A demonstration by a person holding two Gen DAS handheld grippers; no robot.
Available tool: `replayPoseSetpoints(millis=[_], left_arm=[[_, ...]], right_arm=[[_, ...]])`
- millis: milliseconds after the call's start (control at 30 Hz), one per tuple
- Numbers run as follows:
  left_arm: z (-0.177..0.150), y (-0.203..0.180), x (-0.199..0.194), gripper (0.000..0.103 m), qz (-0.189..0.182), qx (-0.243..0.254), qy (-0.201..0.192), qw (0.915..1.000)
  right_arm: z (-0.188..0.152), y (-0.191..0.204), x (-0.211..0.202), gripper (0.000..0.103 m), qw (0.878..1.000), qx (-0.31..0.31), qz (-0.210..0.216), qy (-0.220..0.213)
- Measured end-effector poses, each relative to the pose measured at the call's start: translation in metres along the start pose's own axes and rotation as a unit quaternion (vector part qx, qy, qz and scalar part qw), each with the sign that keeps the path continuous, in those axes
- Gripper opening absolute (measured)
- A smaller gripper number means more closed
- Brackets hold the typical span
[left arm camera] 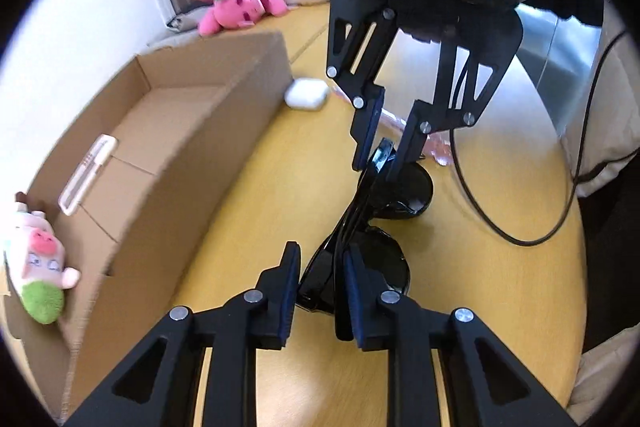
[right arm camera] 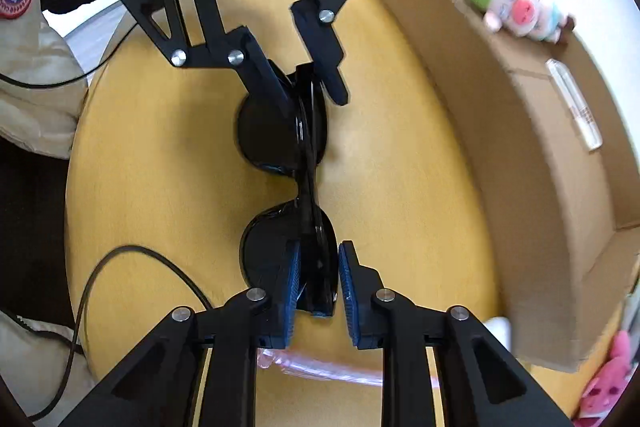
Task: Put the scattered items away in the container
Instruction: 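Close the right gripper on one sunglasses lens while the left gripper grips the other, then carry the sunglasses with both grippers over the box and lower them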
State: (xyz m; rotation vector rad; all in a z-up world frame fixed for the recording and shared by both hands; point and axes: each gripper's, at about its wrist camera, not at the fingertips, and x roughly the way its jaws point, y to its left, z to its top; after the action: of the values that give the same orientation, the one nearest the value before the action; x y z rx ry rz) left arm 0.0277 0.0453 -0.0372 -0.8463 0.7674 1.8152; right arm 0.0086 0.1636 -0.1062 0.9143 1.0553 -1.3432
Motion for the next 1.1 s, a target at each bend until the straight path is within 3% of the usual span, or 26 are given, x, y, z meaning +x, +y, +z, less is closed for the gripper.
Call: replayPoseSetpoints(millis=[167,333,567,767,1100], left_arm=[[-0.005,-0.006,0.005,0.022,0.005,0.024,0.007,0.9997],[-0.018,0.000,0.005,0.022,-0.007,0.008,0.007,0.9999],[-0.013,0.011,-0.022,0.022,0.005,-0.011,-0.027,0.9996],[0.003,0.028,-0.058,0.022,0.047,-0.005,-0.044,0.9979],[0.040,0.087,-0.111,0.022,0.105,0.013,-0.071,0.9919]], right_arm=[[-0.004,-0.006,0.007,0.022,1.000,0.004,-0.004,0.023],[0.004,0.008,0.011,0.022,1.000,0.006,0.006,0.024],[0.011,0.001,-0.010,0.022,1.000,0.005,-0.003,0.013],[0.034,-0.006,-0.056,0.018,1.000,-0.013,-0.026,0.003],[0.102,-0.085,-0.101,0.018,0.996,-0.052,-0.071,-0.006]])
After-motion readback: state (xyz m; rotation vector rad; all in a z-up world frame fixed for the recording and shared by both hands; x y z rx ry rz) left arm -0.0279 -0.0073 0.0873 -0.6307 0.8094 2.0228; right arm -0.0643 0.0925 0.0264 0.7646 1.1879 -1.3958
